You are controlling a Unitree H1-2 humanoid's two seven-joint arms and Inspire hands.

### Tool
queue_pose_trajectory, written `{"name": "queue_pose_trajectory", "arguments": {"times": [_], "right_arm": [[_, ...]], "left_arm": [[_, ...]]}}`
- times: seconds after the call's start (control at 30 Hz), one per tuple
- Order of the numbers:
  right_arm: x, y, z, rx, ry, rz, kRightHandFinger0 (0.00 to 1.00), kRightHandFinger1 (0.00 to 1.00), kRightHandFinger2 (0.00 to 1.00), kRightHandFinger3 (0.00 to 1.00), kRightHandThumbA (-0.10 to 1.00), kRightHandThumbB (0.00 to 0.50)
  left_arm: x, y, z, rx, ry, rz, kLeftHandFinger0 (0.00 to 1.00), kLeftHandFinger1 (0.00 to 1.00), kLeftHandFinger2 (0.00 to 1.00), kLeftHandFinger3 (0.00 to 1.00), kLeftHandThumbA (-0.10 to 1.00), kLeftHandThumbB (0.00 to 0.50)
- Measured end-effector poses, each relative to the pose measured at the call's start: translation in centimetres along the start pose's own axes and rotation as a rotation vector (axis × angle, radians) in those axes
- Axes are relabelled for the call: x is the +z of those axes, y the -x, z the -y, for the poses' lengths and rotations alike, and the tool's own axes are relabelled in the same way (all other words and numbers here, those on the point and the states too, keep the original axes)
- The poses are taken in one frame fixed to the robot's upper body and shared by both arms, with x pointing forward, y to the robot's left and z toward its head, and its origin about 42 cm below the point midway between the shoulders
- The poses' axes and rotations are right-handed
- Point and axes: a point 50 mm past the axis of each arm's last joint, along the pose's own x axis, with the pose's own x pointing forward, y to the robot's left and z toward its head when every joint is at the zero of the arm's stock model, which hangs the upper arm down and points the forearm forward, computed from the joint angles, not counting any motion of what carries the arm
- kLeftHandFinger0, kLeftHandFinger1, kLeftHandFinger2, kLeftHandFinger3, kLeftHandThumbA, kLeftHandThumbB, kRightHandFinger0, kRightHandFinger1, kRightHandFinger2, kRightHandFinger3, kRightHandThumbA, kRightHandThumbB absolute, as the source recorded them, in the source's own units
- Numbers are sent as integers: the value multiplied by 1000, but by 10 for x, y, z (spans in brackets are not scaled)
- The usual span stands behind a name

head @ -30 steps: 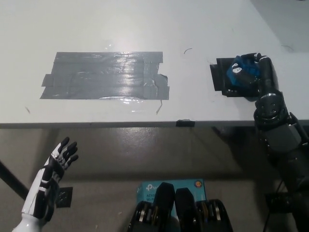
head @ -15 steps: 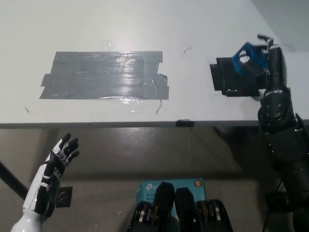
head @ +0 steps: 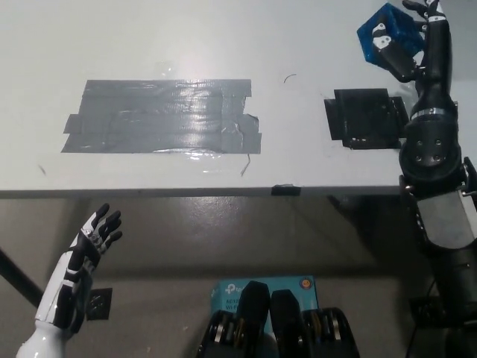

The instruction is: A rubick's cube is kept in the black marked spot on the table and the robot uses its right arm to pick it up and hands it to a person

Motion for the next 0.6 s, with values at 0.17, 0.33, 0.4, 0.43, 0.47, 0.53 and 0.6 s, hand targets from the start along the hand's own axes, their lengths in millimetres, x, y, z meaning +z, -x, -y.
{"name": "queue_pose_trajectory", "arguments": {"times": [0.17,0.33,0.4,0.43,0.47,0.53,0.6], "right_arm": [[8,-8,-3,3,10,12,0,327,808,953,-100,183],[8,-16,-12,21,30,-8,9,380,853,975,-100,177],[6,-18,-15,29,38,-25,14,391,851,946,-100,182],[4,-19,-17,33,42,-34,10,390,846,937,-100,180],[3,-21,-19,39,48,-44,0,380,817,904,-100,187],[2,-24,-23,48,57,-54,0,379,808,892,-100,186],[3,-27,-27,55,62,-58,1,400,815,901,-100,183]], "left_arm": [[0,1,1,-2,-1,-2,1000,1000,1000,1000,1000,136],[-4,10,3,-7,-7,-24,1000,1000,1000,1000,1000,135],[-4,12,3,-7,-10,-28,1000,1000,1000,1000,1000,136],[-4,12,4,-7,-10,-29,1000,1000,1000,1000,1000,146],[-3,12,4,-8,-11,-28,1000,1000,1000,1000,1000,150],[-3,12,4,-8,-12,-24,1000,1000,1000,1000,1000,157],[-2,11,4,-8,-13,-22,1000,1000,1000,1000,1000,161]]}}
